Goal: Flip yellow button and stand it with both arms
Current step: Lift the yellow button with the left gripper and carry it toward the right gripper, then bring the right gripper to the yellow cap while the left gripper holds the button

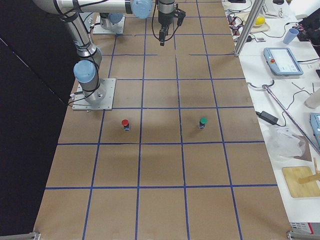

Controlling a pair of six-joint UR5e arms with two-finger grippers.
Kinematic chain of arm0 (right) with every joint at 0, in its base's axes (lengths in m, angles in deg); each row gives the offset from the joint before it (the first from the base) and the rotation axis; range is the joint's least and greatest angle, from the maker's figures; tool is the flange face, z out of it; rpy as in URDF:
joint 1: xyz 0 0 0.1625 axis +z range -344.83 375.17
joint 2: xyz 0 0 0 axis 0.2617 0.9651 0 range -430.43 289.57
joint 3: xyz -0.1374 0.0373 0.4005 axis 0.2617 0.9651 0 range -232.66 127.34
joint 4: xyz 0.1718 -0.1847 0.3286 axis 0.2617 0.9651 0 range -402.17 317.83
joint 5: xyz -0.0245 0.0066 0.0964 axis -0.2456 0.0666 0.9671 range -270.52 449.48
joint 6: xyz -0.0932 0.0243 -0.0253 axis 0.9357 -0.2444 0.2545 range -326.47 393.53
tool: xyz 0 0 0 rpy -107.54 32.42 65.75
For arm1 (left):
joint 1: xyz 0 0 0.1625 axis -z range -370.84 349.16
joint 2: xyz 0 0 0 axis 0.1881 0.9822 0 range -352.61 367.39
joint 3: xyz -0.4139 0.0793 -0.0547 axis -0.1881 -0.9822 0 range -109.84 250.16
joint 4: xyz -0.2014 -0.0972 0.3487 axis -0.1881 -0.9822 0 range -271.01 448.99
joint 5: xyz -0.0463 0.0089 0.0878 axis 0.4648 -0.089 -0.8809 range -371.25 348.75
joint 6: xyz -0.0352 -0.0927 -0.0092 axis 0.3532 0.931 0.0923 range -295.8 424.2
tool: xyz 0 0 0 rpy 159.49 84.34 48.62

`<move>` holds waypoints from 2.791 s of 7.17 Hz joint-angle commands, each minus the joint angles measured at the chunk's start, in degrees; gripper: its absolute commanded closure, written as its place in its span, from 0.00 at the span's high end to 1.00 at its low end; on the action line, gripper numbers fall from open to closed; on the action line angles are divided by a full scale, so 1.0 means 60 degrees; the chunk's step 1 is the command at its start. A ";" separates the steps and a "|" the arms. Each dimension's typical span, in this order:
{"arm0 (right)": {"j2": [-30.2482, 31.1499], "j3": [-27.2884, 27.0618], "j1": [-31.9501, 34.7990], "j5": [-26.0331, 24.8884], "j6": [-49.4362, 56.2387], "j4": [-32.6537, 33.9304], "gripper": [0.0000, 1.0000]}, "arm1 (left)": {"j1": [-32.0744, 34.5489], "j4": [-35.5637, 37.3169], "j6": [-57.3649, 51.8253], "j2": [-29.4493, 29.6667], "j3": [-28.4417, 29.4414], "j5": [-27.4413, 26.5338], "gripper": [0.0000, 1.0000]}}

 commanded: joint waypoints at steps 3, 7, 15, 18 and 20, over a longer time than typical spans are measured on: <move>-0.0080 0.0195 -0.0719 0.1487 -0.2155 -0.0106 1.00 | 0.4351 -0.1350 0.5553 -0.0115 0.2051 0.3018 0.25; -0.0153 0.0107 -0.1440 0.5859 -0.5677 -0.0253 1.00 | 0.5120 -0.0813 0.8210 -0.0278 0.1983 0.8131 0.20; 0.0136 0.0151 -0.1910 0.8721 -0.7205 -0.1234 1.00 | 0.4989 0.2881 1.1349 0.0000 0.1762 1.2623 0.19; 0.0550 0.0063 -0.1559 0.9143 -0.7205 -0.1234 1.00 | 0.4974 0.2896 1.1379 -0.0014 0.1776 1.2667 0.19; 0.0549 0.0048 -0.1281 0.9351 -0.7220 -0.1234 1.00 | 0.4960 0.2896 1.1393 -0.0029 0.1791 1.2681 0.19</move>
